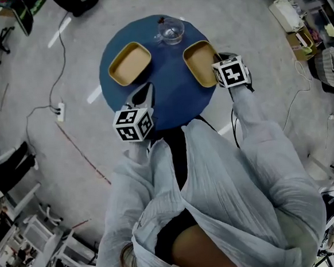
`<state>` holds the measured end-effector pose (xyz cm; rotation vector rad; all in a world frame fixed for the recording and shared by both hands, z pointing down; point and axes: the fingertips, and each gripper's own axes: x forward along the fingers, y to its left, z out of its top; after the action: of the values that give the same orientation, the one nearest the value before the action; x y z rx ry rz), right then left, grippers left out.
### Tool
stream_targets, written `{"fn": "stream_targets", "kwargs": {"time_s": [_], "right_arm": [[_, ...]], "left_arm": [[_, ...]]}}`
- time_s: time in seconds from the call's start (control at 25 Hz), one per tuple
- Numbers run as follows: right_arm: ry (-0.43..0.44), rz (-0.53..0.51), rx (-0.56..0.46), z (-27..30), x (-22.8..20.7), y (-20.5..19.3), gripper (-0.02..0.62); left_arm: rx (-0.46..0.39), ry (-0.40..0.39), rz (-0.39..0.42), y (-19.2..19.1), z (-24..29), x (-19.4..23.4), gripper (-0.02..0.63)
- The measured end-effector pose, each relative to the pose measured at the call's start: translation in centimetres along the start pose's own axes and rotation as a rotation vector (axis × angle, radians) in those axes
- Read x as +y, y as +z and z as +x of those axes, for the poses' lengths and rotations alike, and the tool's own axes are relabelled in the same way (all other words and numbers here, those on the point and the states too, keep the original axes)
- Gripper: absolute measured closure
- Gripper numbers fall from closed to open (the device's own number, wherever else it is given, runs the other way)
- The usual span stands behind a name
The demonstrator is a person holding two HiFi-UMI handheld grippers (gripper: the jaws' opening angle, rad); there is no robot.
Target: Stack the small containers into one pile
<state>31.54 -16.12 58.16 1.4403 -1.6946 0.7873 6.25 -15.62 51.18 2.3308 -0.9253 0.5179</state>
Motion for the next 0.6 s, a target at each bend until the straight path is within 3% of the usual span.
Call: {"fn": "stream_targets", "kwargs": {"time_s": [0.12, 0.2, 0.6], "right_arm": [[0.021, 0.193, -0.037, -1.4, 1.0, -1.4, 0.588], [0.034, 0.261, -0.063, -1.9, 1.8, -1.6, 0.588], [0.049, 0.419, -0.103, -2.5, 5.9, -0.8, 0.588]], "left_arm": [[0.003, 0.018, -0.012, -0.6, -1.1, 0.3, 0.593], [0.001, 0.028, -0.021, -0.7, -1.9, 0.7, 0.594], [-0.007, 0.009, 0.01, 0.1, -3.0, 2.7, 0.593]]}}
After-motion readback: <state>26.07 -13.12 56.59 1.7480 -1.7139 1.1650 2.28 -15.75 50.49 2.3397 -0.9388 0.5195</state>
